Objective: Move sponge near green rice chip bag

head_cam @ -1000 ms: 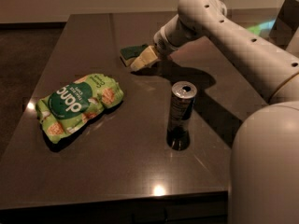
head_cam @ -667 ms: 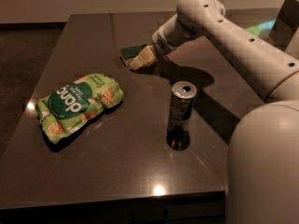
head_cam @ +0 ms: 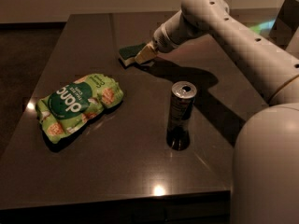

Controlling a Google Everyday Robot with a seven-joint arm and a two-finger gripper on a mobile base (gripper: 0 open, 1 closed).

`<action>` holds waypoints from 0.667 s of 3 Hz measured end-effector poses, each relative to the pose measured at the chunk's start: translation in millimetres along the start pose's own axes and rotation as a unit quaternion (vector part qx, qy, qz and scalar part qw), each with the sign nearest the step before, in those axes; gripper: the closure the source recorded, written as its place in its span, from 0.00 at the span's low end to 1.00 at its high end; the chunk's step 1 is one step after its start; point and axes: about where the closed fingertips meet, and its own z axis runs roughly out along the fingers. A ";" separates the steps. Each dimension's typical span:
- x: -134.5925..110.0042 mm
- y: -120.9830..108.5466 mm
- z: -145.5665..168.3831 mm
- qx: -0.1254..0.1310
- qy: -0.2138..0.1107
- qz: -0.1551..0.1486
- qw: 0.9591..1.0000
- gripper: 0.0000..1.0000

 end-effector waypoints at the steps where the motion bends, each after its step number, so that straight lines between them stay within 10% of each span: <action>1: -2.7 6.3 -13.4 -0.012 -0.004 -0.014 1.000 0.93; 2: -3.2 23.2 -30.0 -0.033 -0.005 -0.037 0.999 1.00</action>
Offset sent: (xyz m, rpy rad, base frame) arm -0.0591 -0.0109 0.0433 -0.0010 -0.0238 0.1760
